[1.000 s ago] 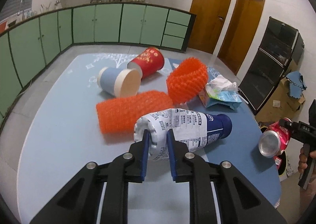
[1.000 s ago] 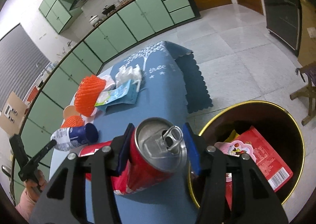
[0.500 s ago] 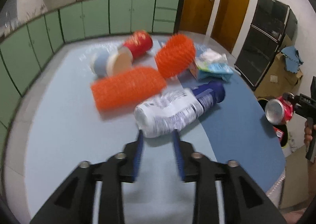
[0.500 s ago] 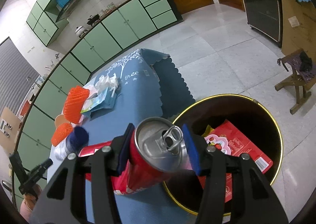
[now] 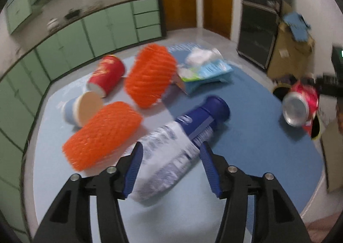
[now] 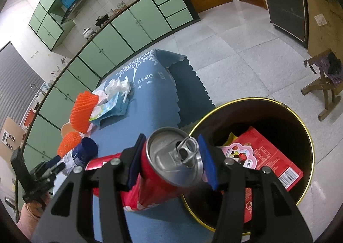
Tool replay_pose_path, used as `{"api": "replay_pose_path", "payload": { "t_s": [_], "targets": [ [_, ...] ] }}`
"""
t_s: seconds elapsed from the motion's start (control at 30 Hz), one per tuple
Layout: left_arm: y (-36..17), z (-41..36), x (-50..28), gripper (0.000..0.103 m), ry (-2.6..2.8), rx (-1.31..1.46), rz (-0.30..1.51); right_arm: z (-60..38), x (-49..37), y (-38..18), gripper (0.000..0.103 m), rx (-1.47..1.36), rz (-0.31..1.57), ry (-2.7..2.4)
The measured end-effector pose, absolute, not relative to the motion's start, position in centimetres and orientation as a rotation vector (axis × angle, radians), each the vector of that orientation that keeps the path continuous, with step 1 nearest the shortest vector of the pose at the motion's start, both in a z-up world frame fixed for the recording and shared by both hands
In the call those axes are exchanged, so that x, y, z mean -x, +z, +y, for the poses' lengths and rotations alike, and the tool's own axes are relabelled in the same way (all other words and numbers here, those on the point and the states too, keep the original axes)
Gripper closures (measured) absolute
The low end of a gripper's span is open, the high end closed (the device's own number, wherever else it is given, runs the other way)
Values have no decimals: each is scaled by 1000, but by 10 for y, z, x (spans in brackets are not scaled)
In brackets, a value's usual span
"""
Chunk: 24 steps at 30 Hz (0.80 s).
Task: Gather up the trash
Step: 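Carry the red can over the bin and open the right tool while the left tool lifts the spray bottle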
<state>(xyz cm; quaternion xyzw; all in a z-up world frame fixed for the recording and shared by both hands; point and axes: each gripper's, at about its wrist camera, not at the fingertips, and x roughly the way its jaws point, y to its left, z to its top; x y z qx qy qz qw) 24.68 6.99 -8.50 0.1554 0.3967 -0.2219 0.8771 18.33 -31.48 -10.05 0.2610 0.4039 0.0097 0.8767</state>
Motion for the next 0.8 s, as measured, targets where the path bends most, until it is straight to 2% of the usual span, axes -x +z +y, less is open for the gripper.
{"api": "replay_pose_path", "payload": {
  "t_s": [0.23,0.53,0.7,0.8],
  "targets": [
    [-108,61,-262,48,-424,-403,846,-316,-183,-106,55,-552,856,18],
    [-118,53,-271,40,-370,-416,826,-314,-188,-114,55,-559,872,22],
    [-120,47,-271,50,-340,-421,789,-311,-188,-115,55,-562,873,28],
    [-117,45,-271,61,-328,-424,762,-311,-187,-115,55,-566,871,31]
  ]
}}
